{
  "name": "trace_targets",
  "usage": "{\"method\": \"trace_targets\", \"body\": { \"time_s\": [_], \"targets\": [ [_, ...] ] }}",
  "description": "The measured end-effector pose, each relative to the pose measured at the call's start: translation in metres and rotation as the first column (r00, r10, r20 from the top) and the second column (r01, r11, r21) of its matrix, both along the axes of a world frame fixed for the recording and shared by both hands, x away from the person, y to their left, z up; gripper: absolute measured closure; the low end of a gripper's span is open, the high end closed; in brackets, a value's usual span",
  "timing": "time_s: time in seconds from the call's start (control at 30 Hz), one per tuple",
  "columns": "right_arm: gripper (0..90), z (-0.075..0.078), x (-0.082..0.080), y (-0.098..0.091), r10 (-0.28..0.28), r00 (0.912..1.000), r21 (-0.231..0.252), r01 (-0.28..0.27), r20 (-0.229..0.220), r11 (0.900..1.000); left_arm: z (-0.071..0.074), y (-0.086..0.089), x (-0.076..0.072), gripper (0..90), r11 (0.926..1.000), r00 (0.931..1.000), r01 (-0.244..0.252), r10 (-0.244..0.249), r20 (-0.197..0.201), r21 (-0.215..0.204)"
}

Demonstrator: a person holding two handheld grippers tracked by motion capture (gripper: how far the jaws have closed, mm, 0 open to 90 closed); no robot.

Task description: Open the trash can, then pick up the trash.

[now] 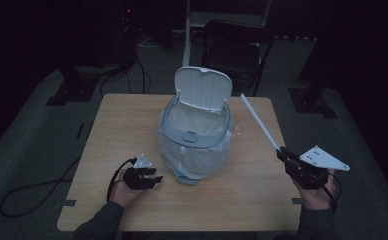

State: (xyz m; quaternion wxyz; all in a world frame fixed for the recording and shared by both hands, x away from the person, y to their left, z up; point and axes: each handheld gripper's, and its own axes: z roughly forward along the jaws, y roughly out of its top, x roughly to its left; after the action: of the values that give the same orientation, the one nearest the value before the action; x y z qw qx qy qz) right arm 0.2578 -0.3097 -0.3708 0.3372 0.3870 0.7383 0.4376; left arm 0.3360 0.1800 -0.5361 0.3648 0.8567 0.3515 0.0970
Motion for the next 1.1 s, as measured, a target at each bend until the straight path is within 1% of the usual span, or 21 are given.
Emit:
{"method": "trace_targets", "body": {
  "time_s": [0.63,1.03,1.1],
  "targets": [
    [79.0,-0.0021,0.0021,0.0019,0.009,0.9999,-0.005,-0.009,-0.007,0.9999,-0.0003,-0.0001,-0.0002,55.1,1.0,1.0,0.002,-0.002,0.0,-0.005],
    [79.0,-0.001,-0.0009,0.0033,0.021,0.9998,-0.007,-0.021,-0.003,0.9998,-0.0005,-0.0002,-0.0002,55.0,1.0,1.0,0.002,-0.002,0.0,-0.008],
    [79.0,0.0003,-0.0019,0.0051,0.031,0.9995,-0.009,-0.031,-0.002,0.9995,-0.0007,0.0001,-0.0005,55.0,0.9999,1.0,0.002,-0.002,0.0,-0.011]
  ]
}}
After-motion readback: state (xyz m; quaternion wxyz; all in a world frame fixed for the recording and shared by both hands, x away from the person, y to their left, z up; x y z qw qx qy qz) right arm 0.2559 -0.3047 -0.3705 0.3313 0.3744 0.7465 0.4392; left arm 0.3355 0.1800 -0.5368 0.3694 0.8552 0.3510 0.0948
